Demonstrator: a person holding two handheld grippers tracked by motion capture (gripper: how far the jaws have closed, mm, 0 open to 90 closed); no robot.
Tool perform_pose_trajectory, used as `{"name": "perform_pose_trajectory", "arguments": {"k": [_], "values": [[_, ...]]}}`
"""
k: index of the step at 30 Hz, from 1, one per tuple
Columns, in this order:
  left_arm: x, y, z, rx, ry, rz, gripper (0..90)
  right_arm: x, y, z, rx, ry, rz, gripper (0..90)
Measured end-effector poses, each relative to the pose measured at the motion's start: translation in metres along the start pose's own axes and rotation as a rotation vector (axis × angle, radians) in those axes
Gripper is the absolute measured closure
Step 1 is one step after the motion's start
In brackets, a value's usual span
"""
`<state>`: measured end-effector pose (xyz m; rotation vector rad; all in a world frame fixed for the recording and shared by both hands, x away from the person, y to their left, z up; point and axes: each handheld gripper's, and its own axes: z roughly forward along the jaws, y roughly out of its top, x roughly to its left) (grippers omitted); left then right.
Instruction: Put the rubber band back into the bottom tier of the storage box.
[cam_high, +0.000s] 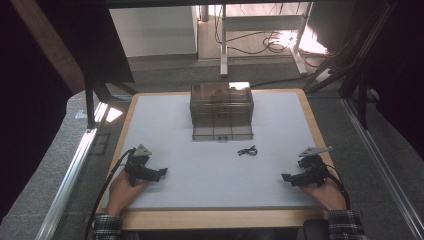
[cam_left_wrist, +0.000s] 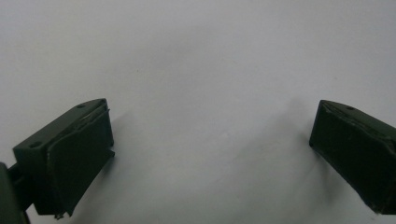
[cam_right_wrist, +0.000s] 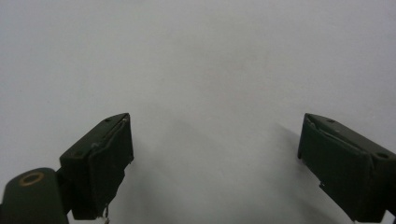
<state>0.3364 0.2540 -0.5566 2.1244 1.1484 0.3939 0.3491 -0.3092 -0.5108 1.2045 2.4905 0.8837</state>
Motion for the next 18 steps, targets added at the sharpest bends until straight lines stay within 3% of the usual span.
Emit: {"name": "perform_pose_trajectory", "arguments": {"k": [8,18], "values": [[0.0,0.0,0.0,0.0,0.0,0.0,0.0,0.005,0.007,0.001,0.051,-0.008,-0.055,14.4],[0.0,0.0,0.0,0.0,0.0,0.0,0.0,0.003,0.015,0.002,0.067,0.011,-0.047,17.6]]}}
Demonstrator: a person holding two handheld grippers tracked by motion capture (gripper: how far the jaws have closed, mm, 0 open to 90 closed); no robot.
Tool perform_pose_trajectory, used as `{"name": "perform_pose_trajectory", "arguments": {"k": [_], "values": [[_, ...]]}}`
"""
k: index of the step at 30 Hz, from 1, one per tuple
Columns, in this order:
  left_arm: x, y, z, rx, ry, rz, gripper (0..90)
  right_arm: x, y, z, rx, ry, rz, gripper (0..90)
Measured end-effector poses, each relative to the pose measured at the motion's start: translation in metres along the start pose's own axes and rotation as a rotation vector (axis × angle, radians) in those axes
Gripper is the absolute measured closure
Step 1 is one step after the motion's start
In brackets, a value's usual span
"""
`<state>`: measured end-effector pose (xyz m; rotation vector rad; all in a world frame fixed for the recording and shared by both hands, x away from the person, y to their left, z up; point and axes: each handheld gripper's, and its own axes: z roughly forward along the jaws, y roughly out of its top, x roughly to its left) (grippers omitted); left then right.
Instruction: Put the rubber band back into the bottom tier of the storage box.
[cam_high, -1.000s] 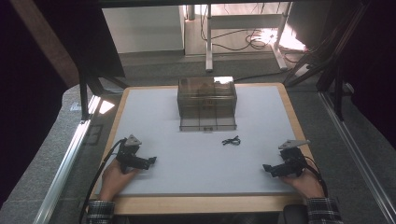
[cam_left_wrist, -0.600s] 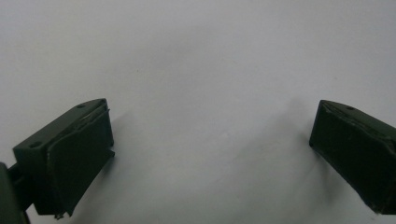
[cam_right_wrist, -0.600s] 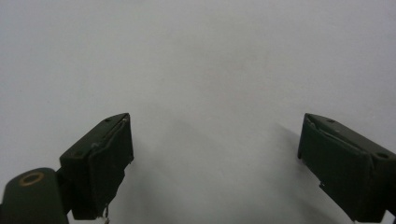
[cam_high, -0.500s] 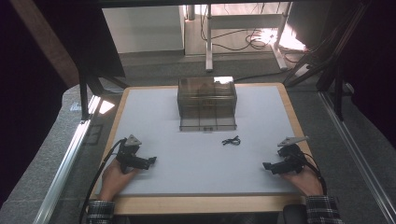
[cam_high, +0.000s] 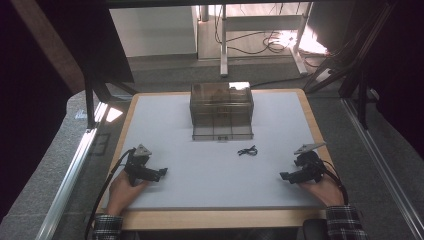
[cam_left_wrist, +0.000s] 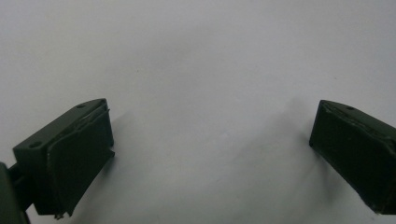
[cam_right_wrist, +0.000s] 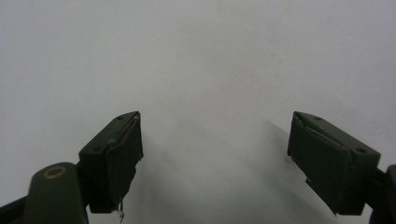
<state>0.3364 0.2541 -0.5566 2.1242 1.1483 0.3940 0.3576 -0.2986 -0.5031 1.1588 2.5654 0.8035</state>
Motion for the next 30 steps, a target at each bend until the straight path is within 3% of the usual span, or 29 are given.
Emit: {"name": "perform_pose_trajectory", "arguments": {"k": [14,30], "values": [[0.0,0.0,0.0,0.0,0.0,0.0,0.0,-0.003,0.012,0.001,0.032,0.013,0.019,18.9],[0.0,0.0,0.0,0.0,0.0,0.0,0.0,0.001,0.034,0.01,0.078,0.005,-0.01,25.8]]}}
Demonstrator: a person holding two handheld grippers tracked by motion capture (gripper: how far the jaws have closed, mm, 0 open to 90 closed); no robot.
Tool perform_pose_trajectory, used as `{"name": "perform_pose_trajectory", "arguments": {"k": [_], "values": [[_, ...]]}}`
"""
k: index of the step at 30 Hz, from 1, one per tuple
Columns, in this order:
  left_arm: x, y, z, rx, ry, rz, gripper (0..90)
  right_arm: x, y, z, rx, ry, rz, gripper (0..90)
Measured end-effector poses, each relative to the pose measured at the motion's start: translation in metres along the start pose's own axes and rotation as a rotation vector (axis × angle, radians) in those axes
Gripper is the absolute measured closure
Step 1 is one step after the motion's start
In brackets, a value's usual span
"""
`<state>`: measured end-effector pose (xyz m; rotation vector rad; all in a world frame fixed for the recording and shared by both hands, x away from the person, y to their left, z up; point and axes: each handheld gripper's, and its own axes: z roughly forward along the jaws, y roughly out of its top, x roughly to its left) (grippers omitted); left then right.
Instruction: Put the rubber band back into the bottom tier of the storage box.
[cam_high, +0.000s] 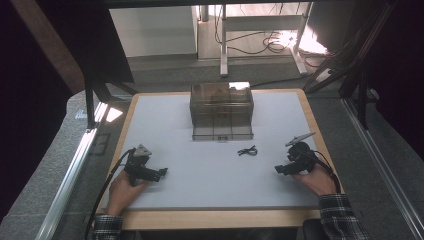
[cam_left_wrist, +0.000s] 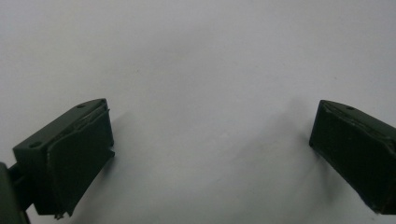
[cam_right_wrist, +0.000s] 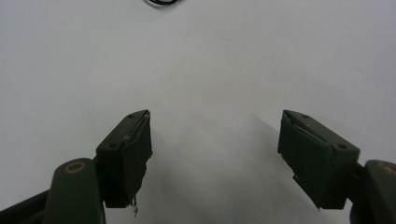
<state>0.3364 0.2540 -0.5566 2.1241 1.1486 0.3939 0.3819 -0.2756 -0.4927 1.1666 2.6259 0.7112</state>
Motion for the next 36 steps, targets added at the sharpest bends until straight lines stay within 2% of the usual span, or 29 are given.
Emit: {"name": "perform_pose_trajectory", "arguments": {"k": [9,15,22,28,36], "values": [[0.0,0.0,0.0,-0.001,0.0,0.0,0.0,0.003,0.01,0.003,0.014,0.006,-0.012,27.2],[0.0,0.0,0.0,-0.001,0.0,0.0,0.0,0.004,0.017,0.006,0.029,0.009,-0.014,32.9],[0.0,0.0,0.0,0.0,0.0,0.0,0.0,0.007,0.027,0.009,0.026,0.012,-0.041,37.1],[0.0,0.0,0.0,0.0,0.0,0.0,0.0,0.011,0.039,0.014,0.059,0.023,-0.07,40.6],[0.0,0.0,0.0,0.0,0.0,0.0,0.0,0.016,0.055,0.021,0.099,0.018,-0.077,41.0]]}}
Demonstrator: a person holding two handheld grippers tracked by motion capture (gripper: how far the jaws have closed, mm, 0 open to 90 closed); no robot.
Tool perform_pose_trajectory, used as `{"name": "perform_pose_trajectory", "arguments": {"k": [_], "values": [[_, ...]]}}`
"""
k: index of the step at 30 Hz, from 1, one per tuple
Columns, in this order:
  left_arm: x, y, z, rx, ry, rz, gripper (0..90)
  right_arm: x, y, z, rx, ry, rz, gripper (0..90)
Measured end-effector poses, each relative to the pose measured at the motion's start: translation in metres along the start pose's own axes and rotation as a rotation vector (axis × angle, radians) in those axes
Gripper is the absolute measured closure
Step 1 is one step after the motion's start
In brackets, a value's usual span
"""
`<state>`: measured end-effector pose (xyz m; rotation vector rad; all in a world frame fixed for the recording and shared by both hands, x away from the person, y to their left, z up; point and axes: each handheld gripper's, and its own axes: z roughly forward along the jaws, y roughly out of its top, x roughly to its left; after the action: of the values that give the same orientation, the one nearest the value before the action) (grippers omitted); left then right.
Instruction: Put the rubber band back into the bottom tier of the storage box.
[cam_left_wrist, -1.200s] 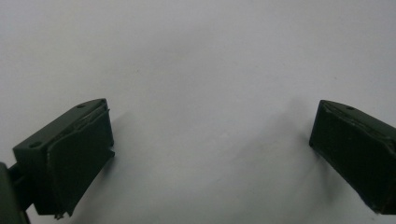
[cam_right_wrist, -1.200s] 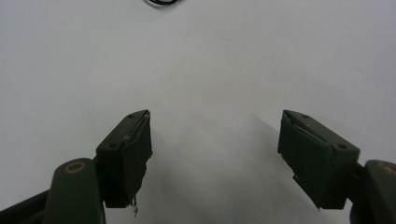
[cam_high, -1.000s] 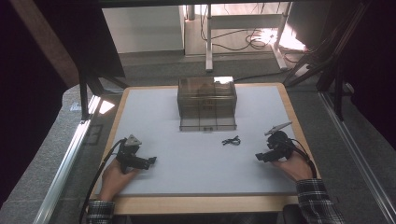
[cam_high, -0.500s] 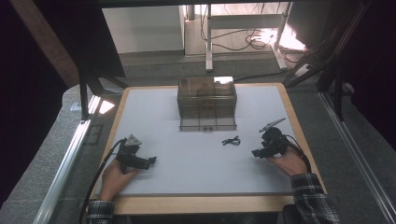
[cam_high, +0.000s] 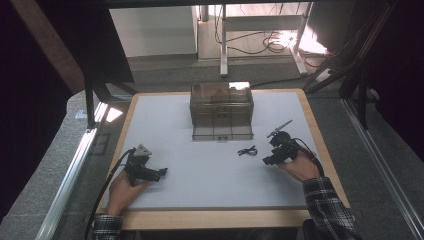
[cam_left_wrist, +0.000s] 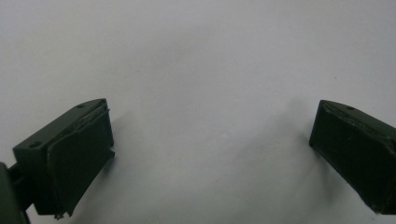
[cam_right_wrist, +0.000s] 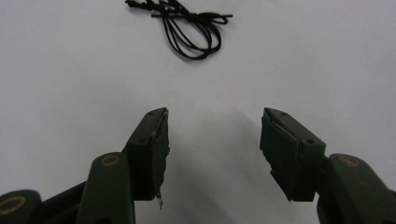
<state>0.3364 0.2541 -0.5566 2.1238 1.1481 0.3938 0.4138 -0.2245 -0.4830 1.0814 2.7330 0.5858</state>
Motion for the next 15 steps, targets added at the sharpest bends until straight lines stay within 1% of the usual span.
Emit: {"name": "perform_pose_trajectory", "arguments": {"k": [5,11,15], "values": [[0.0,0.0,0.0,0.0,0.0,0.0,0.0,0.001,0.009,0.003,0.019,0.0,-0.015,40.9],[0.0,0.0,0.0,0.0,0.0,0.0,0.0,0.004,0.022,0.008,0.051,0.006,-0.036,46.9],[0.0,0.0,0.0,0.0,0.0,0.0,0.0,0.006,0.031,0.012,0.058,0.011,-0.04,50.4]]}}
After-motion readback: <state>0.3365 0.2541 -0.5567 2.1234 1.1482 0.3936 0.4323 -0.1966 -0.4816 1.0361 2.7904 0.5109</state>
